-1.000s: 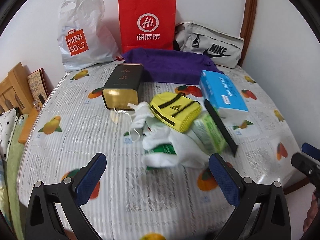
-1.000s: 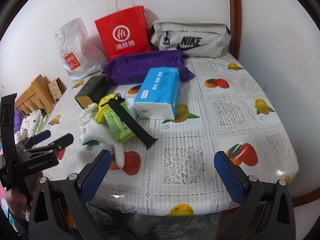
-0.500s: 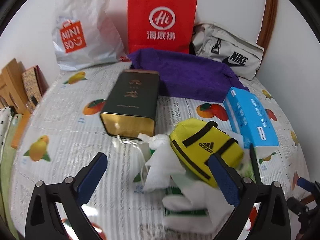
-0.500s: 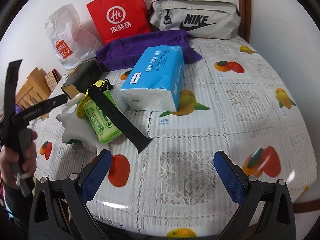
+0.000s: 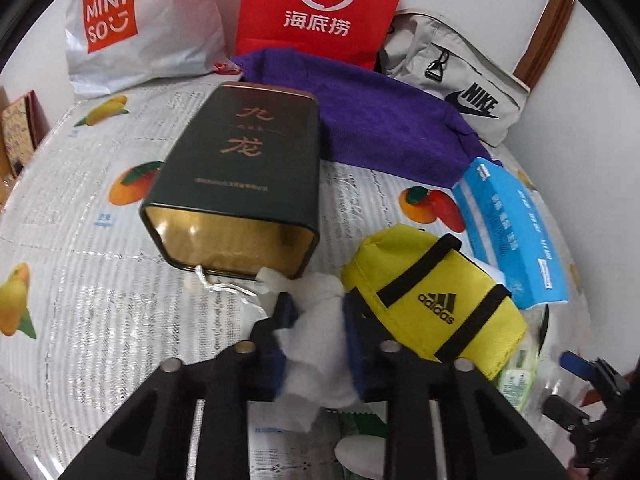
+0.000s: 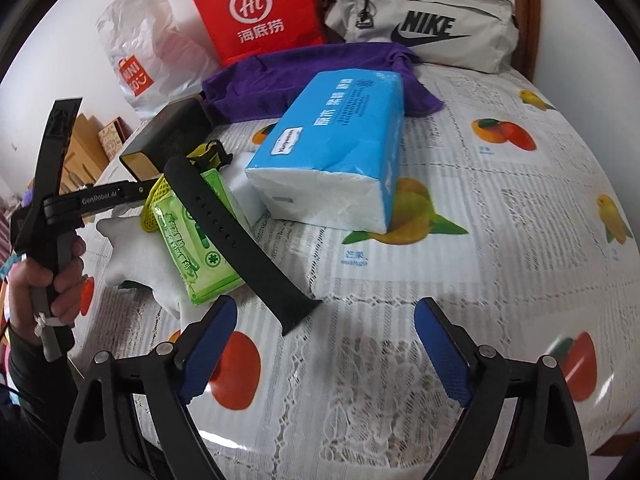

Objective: Organize soft objects
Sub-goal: 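Grasp the white cloth with the left tool while the right tool grasps the black watch strap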

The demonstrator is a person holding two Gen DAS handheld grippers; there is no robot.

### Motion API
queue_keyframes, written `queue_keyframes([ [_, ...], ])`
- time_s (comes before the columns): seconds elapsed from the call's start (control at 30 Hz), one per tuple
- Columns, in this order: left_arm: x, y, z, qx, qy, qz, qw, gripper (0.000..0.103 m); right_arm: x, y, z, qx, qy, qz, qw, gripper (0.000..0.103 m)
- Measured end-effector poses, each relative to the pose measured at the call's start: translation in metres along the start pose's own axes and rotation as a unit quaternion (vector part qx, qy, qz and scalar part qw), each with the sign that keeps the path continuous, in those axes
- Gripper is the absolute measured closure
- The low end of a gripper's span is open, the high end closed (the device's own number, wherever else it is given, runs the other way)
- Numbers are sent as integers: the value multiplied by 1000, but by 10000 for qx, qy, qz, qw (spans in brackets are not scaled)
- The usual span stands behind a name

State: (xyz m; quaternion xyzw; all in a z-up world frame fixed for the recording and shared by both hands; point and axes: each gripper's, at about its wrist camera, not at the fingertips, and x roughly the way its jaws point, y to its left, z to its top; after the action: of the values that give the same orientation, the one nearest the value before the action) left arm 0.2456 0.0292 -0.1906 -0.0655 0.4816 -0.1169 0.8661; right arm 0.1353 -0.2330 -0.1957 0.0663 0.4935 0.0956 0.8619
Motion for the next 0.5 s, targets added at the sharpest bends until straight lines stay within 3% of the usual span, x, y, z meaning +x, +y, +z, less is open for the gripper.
queue_keyframes([
  [0.27,-24,10,-3,-23,-173,175,9997,82,9,15,16,-344,-180,355,9986,20],
  [0.5,-27,24,-10,-187,-95,202,9996,82,30,30,23,-714,-181,763,9944,43],
])
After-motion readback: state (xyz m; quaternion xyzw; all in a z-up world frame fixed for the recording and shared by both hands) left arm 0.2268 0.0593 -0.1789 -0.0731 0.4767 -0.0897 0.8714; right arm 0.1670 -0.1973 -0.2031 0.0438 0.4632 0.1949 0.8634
